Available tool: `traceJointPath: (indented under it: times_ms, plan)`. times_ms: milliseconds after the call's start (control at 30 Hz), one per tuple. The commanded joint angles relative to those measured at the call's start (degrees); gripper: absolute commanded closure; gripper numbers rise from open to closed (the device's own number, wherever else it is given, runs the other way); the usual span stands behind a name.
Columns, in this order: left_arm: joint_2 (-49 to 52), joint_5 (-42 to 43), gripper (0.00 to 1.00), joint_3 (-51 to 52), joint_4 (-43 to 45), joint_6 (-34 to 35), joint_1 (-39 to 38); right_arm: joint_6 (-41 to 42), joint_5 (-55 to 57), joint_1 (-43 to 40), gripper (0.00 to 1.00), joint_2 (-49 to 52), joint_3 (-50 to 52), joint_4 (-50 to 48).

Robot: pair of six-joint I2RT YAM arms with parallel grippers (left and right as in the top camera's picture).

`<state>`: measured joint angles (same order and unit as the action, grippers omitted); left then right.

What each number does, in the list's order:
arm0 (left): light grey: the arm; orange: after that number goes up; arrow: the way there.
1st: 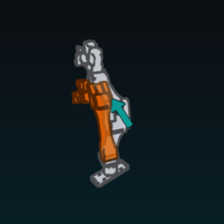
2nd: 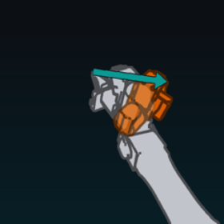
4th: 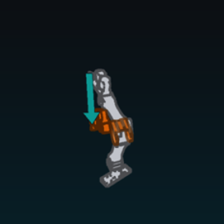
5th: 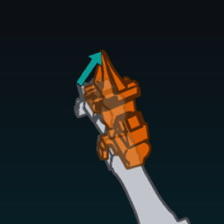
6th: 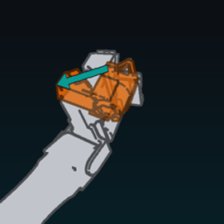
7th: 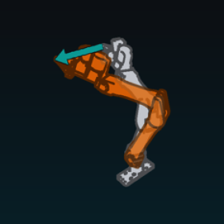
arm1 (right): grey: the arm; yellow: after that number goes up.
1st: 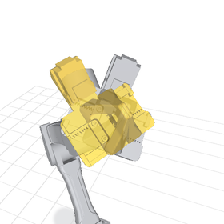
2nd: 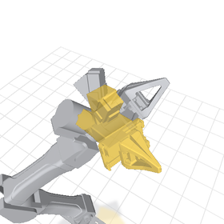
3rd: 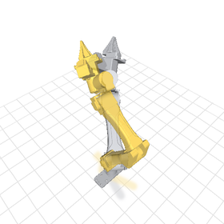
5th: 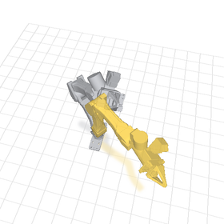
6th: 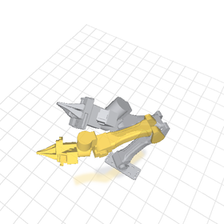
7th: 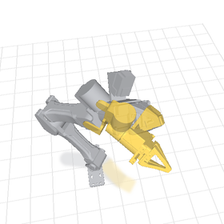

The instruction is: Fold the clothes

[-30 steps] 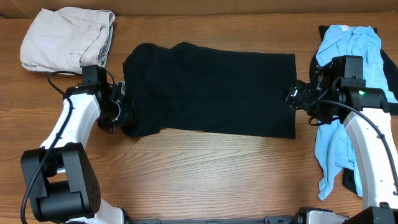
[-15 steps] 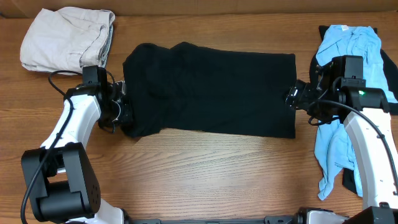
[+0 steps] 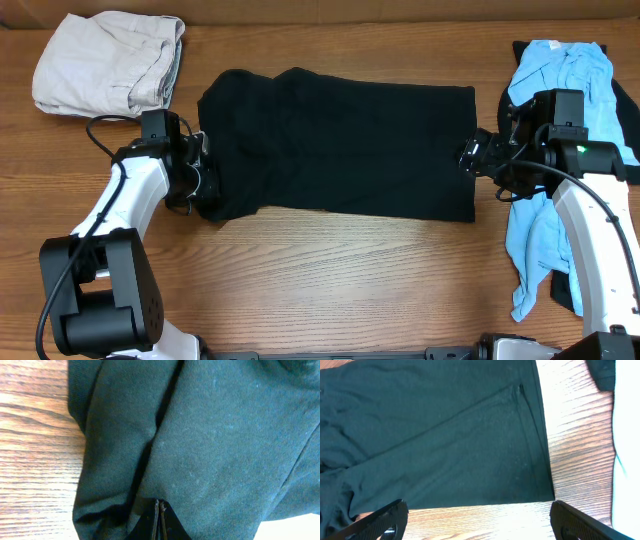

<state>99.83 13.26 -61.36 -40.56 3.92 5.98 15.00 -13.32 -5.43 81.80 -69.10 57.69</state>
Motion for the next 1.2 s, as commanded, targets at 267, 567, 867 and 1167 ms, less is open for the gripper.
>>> traceJointPath:
  times_ms: [267, 567, 867, 1167]
  plan:
    - [-0.1, -0.1, 0.96, -4.1, 3.0, 3.4, -0.3, -0.2, -0.3, 0.1, 0.06, -0.7, -0.6, -0.3]
    - [-0.1, 1.9, 0.33, -8.2, -4.5, 3.3, -0.3, -0.2, -0.3, 0.1, 0.06, -0.7, -0.6, -0.4]
    - [-0.2, 1.8, 0.2, -22.4, -22.9, -1.8, -0.4, -0.3, -0.3, 0.1, 0.05, -0.7, -0.6, -0.1]
    - [-0.2, -1.8, 0.17, -22.0, -34.2, -5.3, -0.8, -0.5, -0.2, 0.1, 0.01, -0.7, -0.6, -0.5]
